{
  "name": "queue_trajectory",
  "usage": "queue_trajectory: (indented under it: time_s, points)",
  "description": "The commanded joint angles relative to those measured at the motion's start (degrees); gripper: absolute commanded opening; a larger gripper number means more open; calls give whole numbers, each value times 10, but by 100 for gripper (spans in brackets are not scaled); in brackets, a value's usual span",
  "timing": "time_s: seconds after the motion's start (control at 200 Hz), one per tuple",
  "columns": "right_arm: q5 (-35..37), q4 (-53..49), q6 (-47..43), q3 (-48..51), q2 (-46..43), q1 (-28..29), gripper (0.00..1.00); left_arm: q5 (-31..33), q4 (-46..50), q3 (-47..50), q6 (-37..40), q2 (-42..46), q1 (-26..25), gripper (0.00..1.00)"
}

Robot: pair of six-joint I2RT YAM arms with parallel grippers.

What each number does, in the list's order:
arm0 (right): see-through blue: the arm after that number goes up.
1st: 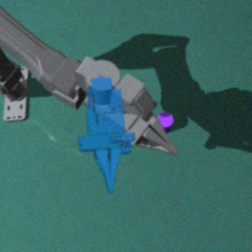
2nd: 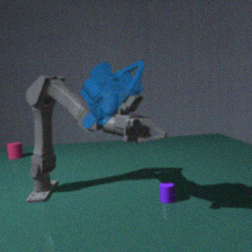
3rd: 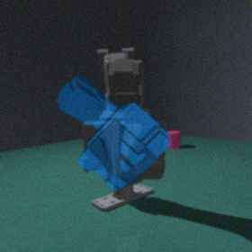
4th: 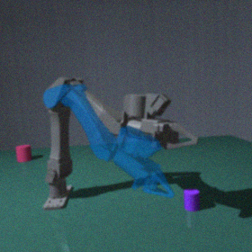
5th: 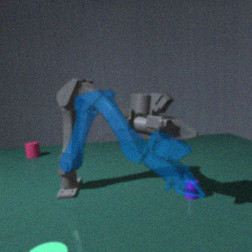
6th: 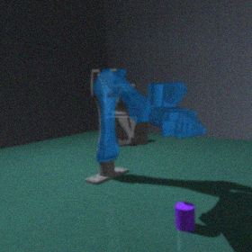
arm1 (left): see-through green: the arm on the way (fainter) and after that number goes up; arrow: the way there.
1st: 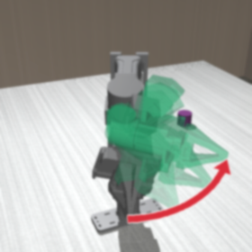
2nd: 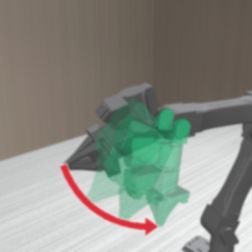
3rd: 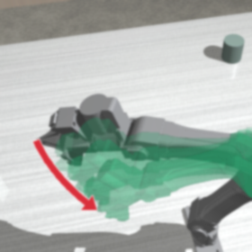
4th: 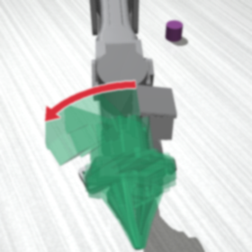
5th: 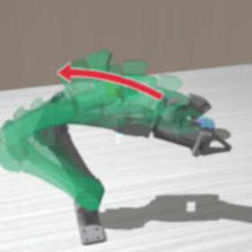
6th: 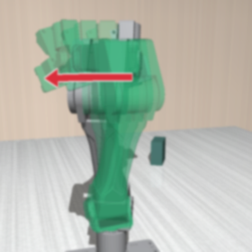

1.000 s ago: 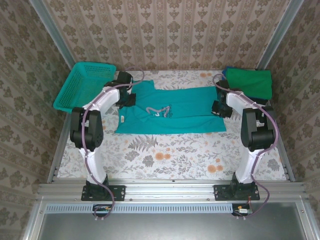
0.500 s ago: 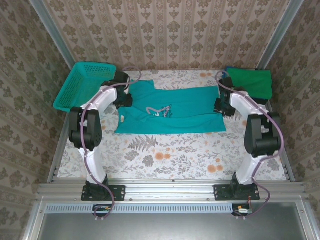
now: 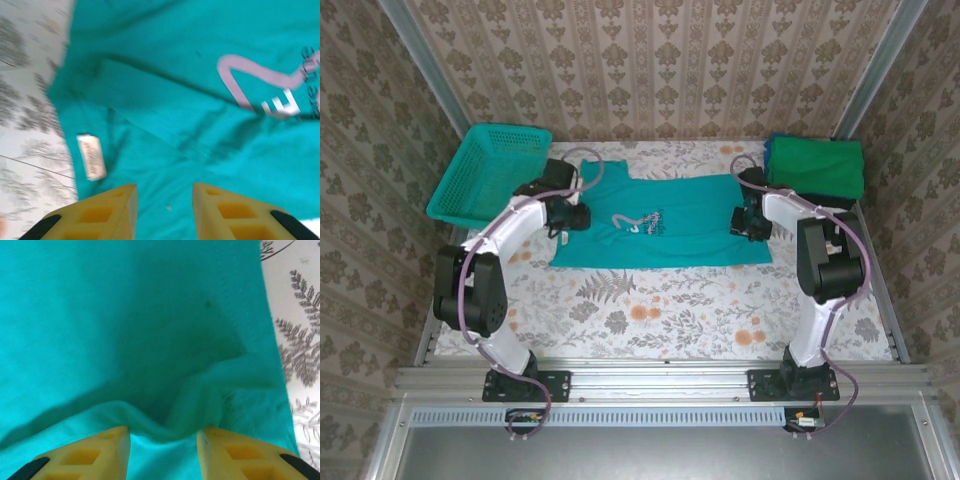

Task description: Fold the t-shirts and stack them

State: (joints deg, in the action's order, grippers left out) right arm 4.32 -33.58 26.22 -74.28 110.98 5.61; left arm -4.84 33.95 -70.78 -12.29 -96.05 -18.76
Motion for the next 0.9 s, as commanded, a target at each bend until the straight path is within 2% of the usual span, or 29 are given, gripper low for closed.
queue_trajectory:
  time_s: [0.0,0.175,0.24,0.27,0.435,0.665,0.74,0.895]
  points:
    - [27,-45,17,-23,5,-22,42,-46,-42,59,-17,-26,3,30]
    - [39,-42,4,12,-43,-34,55,-49,-68,127,-38,-25,25,26]
    - [37,-38,-2,28,-66,-33,67,-54,-74,146,-44,-16,28,25]
    - [29,-32,-3,41,-83,-32,69,-53,-75,154,-47,-12,29,25]
    - [-24,48,8,131,-155,7,67,-42,-83,189,-62,9,32,23]
    - [-104,108,48,195,-112,-3,60,-36,-90,236,-80,38,57,21]
    - [-79,90,62,205,-124,-10,61,-26,-83,252,-84,53,65,20]
    - [-79,85,84,237,-162,-19,61,-20,-83,286,-101,100,85,20]
